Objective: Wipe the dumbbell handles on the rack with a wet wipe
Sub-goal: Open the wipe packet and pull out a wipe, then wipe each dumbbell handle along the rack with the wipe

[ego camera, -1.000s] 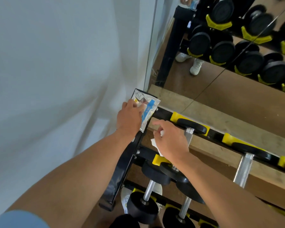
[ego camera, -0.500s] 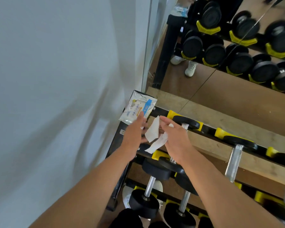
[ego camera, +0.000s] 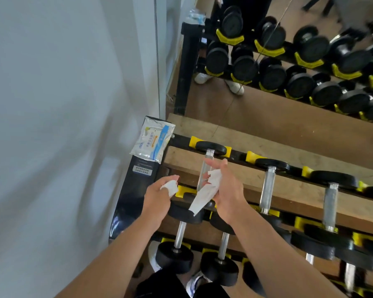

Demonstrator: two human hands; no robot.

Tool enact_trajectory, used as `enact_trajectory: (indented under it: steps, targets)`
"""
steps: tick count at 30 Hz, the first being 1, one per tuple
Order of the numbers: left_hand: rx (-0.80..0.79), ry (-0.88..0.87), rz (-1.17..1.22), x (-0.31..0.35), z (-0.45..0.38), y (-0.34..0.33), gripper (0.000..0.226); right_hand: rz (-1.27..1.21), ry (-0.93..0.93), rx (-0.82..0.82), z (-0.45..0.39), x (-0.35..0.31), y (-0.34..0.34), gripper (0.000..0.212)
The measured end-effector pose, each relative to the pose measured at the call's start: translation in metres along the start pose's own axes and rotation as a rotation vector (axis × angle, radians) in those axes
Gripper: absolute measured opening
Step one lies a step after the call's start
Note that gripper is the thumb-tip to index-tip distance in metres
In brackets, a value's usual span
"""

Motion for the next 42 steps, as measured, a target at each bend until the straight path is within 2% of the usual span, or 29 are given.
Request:
enact_trajectory:
  steps: [3, 6, 8, 11, 14, 16, 20, 23, 30, 33, 37, 40, 42]
  targets:
    - [0.068, -0.058, -0.095, 0.011, 0.018, -0.009, 0.060, -0.130, -0.070, 0.018, 0.007, 0.007, 0.014, 0.044]
    - [0.078, -0.106, -0.064, 0.015, 0.033, -0.028, 0.046, -0.230, -0.101, 0.027, 0.012, 0.014, 0.028, 0.037]
    - [0.017, -0.087, -0.044, 0.014, 0.040, -0.048, 0.039, -0.306, -0.121, -0.013, 0.014, 0.020, 0.035, 0.035]
    - [-0.114, -0.032, 0.045, 0.008, 0.057, -0.086, 0.025, -0.343, -0.123, -0.191, 0.022, 0.019, 0.040, 0.033]
    - [-0.244, -0.004, 0.074, 0.004, 0.075, -0.123, 0.044, -0.304, -0.063, -0.308, 0.025, 0.016, 0.055, 0.029]
    - [-0.257, -0.031, 0.044, 0.007, 0.091, -0.140, 0.034, -0.279, -0.029, -0.359, 0.029, 0.014, 0.068, 0.037]
    - [-0.066, -0.065, 0.022, 0.002, 0.107, -0.149, 0.032, -0.125, 0.021, -0.335, 0.036, 0.010, 0.104, 0.035]
    - [0.089, -0.066, 0.051, -0.003, 0.119, -0.147, 0.027, -0.115, 0.029, -0.297, 0.039, 0.012, 0.127, 0.029]
    - [0.136, -0.075, -0.038, -0.015, 0.133, -0.148, 0.030, -0.254, -0.034, -0.251, 0.038, 0.034, 0.150, 0.022]
    - [0.119, -0.029, -0.022, -0.031, 0.133, -0.143, 0.036, -0.214, -0.049, -0.228, 0.036, 0.043, 0.149, 0.014]
    - [0.078, 0.031, 0.022, -0.053, 0.130, -0.134, 0.046, -0.079, -0.035, -0.250, 0.034, 0.050, 0.139, 0.020]
    - [-0.069, 0.050, 0.095, -0.061, 0.125, -0.138, 0.047, 0.022, -0.019, -0.311, 0.033, 0.048, 0.127, 0.017]
    - [-0.144, 0.058, 0.028, -0.060, 0.120, -0.141, 0.052, 0.087, -0.015, -0.392, 0.033, 0.046, 0.113, 0.017]
Point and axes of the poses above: each hand's wrist, its own z-axis away from the middle knuckle, its own y-axis out of the back of the hand, x = y × z, the point moved 9 cm from there along -z, towards the middle knuckle, and after that the axes turned 10 degrees about -x, right-handed, at the moved point
